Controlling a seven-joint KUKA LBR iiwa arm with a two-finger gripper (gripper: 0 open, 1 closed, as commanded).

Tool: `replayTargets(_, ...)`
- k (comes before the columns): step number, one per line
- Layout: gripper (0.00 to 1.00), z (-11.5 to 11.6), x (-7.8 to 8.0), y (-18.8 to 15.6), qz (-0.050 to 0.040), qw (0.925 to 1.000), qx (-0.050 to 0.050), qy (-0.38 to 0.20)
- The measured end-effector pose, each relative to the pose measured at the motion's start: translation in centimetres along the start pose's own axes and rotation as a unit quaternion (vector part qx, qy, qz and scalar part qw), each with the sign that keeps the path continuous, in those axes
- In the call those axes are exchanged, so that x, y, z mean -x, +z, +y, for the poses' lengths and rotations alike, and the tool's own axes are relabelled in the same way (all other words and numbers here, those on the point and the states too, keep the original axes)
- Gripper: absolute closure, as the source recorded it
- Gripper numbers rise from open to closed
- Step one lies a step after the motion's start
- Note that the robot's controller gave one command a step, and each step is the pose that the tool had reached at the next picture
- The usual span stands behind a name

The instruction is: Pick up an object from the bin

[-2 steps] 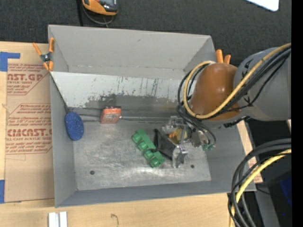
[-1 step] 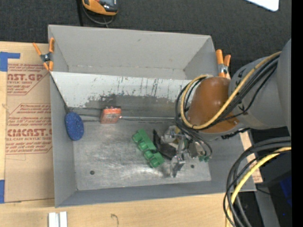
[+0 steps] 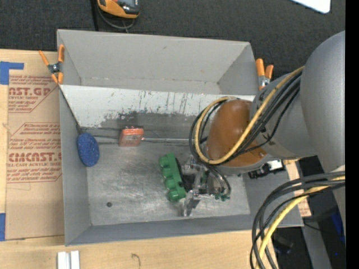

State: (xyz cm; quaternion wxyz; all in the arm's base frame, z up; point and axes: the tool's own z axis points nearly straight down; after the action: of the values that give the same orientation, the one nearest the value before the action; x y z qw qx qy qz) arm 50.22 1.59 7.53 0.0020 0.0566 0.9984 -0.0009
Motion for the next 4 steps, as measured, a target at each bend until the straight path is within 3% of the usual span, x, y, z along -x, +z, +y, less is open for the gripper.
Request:
replayTargets(1, 1.00, 2.7, 0.0, 0.1, -0.0012, 0.9998, 0.005, 0.020)
replayTargets(2, 0.00, 0.5, 0.5, 0.4, 0.0035, 0.9995, 0.002, 0.031)
replayTargets(3, 0.00, -0.2, 0.9, 0.4, 0.0012, 0.9994, 0.003, 0.034)
replayTargets(4, 0.00, 1.0, 1.0, 0.0, 0.0023, 0.9958, 0.000, 0.092)
